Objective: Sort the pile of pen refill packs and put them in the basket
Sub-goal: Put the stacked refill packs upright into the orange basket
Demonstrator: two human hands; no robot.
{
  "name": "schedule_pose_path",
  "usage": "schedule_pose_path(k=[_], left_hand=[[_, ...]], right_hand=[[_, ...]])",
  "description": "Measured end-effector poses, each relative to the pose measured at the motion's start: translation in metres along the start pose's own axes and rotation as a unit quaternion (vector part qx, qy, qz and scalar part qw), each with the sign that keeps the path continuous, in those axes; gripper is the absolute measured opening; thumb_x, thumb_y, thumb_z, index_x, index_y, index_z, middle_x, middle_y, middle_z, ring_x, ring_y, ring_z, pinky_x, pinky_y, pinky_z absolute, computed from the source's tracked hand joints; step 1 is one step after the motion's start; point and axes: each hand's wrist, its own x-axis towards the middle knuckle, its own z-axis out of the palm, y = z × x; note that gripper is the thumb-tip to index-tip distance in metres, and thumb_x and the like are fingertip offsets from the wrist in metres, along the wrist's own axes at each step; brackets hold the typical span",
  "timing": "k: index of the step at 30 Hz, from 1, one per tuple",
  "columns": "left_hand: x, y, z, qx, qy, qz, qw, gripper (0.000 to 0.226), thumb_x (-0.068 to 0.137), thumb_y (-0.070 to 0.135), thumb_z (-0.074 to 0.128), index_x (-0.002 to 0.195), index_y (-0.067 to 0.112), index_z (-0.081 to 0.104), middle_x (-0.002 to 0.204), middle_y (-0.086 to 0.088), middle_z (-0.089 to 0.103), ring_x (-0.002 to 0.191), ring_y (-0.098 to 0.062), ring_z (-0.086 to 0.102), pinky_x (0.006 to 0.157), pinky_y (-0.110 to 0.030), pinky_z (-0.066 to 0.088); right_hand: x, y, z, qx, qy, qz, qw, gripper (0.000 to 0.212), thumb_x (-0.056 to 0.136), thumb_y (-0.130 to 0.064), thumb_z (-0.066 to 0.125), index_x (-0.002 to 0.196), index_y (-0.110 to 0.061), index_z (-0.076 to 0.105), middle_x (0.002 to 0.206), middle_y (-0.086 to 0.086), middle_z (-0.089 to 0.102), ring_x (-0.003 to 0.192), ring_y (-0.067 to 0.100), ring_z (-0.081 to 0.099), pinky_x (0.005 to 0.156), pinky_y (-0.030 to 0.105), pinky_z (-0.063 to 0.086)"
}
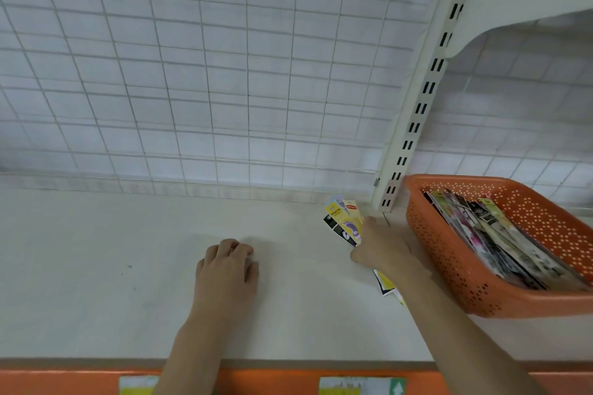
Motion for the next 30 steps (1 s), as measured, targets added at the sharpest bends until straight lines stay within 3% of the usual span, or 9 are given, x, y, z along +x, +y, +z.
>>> schedule_pose_path(k=[3, 7, 9, 11, 13, 15, 19, 24, 30], left_hand=[[-0.002, -0.001, 0.003, 0.005, -0.003, 0.008, 1.000, 0.029, 0.092, 0.024, 0.047, 0.119, 0.018, 0.057, 0.126, 0.002, 0.052, 0.121, -0.023, 0.043, 0.097, -0.032, 0.034], [-0.004, 0.001, 0.003, 0.013, 0.005, -0.001, 1.000, 0.028, 0.090, 0.019, 0.050, 0.115, 0.013, 0.061, 0.125, -0.003, 0.056, 0.120, -0.028, 0.047, 0.096, -0.035, 0.038], [-0.003, 0.005, 0.003, 0.021, -0.001, -0.008, 1.000, 0.029, 0.091, 0.020, 0.049, 0.116, 0.014, 0.060, 0.124, -0.004, 0.056, 0.119, -0.027, 0.047, 0.096, -0.034, 0.038], [0.000, 0.013, 0.003, 0.036, -0.026, -0.020, 0.999, 0.032, 0.092, 0.024, 0.046, 0.122, 0.016, 0.056, 0.128, -0.003, 0.053, 0.121, -0.026, 0.044, 0.099, -0.033, 0.037], [0.004, 0.026, 0.005, 0.042, -0.050, -0.032, 0.997, 0.036, 0.092, 0.027, 0.045, 0.127, 0.017, 0.052, 0.132, -0.004, 0.050, 0.124, -0.027, 0.042, 0.102, -0.034, 0.036], [0.006, 0.043, 0.010, 0.037, -0.055, -0.034, 0.997, 0.038, 0.092, 0.028, 0.047, 0.128, 0.017, 0.051, 0.134, -0.005, 0.049, 0.125, -0.028, 0.042, 0.103, -0.035, 0.036], [0.001, 0.090, 0.027, 0.026, -0.043, 0.008, 0.999, 0.038, 0.091, 0.030, 0.049, 0.127, 0.018, 0.052, 0.132, -0.004, 0.050, 0.124, -0.026, 0.044, 0.104, -0.036, 0.037], [-0.009, 0.145, 0.051, 0.004, -0.035, 0.042, 0.998, 0.038, 0.092, 0.032, 0.047, 0.129, 0.021, 0.049, 0.133, 0.000, 0.049, 0.126, -0.022, 0.041, 0.103, -0.034, 0.038], [-0.025, 0.166, 0.073, 0.022, -0.036, 0.042, 0.998, 0.041, 0.093, 0.030, 0.045, 0.133, 0.021, 0.045, 0.136, -0.001, 0.045, 0.126, -0.023, 0.040, 0.104, -0.034, 0.037]], right_hand=[[-0.014, 0.001, -0.005, -0.028, 0.021, -0.028, 0.999, 0.041, 0.086, -0.020, 0.052, 0.123, -0.007, 0.038, 0.117, 0.011, 0.055, 0.107, 0.029, 0.055, 0.066, 0.027, 0.034], [-0.040, 0.004, -0.026, 0.041, 0.003, -0.093, 0.995, 0.035, 0.086, -0.016, 0.049, 0.119, -0.010, 0.039, 0.100, 0.008, 0.052, 0.083, 0.022, 0.042, 0.052, 0.025, 0.031], [-0.044, 0.006, -0.039, 0.124, -0.004, -0.115, 0.986, 0.032, 0.086, -0.012, 0.050, 0.115, -0.009, 0.040, 0.086, 0.004, 0.037, 0.084, 0.020, 0.039, 0.070, 0.026, 0.046], [-0.042, 0.012, -0.055, 0.197, 0.005, -0.141, 0.970, 0.026, 0.084, -0.013, 0.051, 0.107, -0.011, 0.040, 0.081, 0.001, 0.036, 0.089, 0.022, 0.053, 0.085, 0.033, 0.050], [-0.040, 0.023, -0.073, 0.251, 0.031, -0.169, 0.953, 0.023, 0.082, -0.015, 0.052, 0.101, -0.015, 0.040, 0.084, 0.004, 0.053, 0.079, 0.018, 0.065, 0.071, 0.028, 0.053], [-0.038, 0.040, -0.092, 0.288, 0.057, -0.180, 0.939, 0.023, 0.084, -0.014, 0.054, 0.103, -0.017, 0.042, 0.080, -0.001, 0.055, 0.067, 0.010, 0.060, 0.053, 0.019, 0.046], [-0.029, 0.090, -0.122, 0.324, 0.133, -0.146, 0.925, 0.023, 0.085, -0.016, 0.055, 0.105, -0.018, 0.042, 0.085, 0.000, 0.053, 0.069, 0.012, 0.052, 0.055, 0.025, 0.043], [-0.019, 0.168, -0.126, 0.296, 0.213, -0.081, 0.928, 0.018, 0.088, -0.017, 0.051, 0.101, -0.013, 0.039, 0.072, 0.000, 0.045, 0.055, 0.012, 0.042, 0.046, 0.024, 0.031], [-0.009, 0.222, -0.108, 0.247, 0.131, -0.004, 0.960, 0.040, 0.086, -0.019, 0.055, 0.120, -0.005, 0.037, 0.073, 0.001, 0.046, 0.058, 0.013, 0.044, 0.047, 0.024, 0.031]])
